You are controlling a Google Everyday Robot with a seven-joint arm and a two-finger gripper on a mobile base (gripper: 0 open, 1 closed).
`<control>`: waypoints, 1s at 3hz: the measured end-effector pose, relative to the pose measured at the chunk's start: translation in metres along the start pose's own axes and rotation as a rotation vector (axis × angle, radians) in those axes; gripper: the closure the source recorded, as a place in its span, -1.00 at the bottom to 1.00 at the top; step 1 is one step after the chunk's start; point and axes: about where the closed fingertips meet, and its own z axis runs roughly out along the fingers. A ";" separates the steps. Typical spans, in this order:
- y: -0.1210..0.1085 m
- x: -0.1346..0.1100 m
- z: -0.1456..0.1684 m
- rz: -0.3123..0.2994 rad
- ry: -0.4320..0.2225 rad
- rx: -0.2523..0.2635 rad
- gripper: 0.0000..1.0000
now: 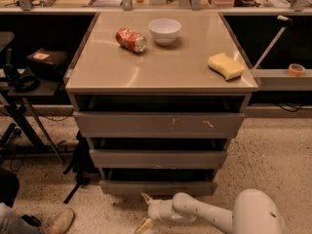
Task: Close bottom drawer
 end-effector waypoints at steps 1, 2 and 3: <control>-0.016 -0.012 0.010 0.011 -0.009 0.032 -1.00; -0.028 -0.021 0.016 0.032 -0.028 0.060 -1.00; -0.040 -0.035 0.016 0.066 -0.081 0.111 -1.00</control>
Offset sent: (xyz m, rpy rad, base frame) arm 0.0523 0.0230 0.0151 0.0420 -0.0144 -0.1193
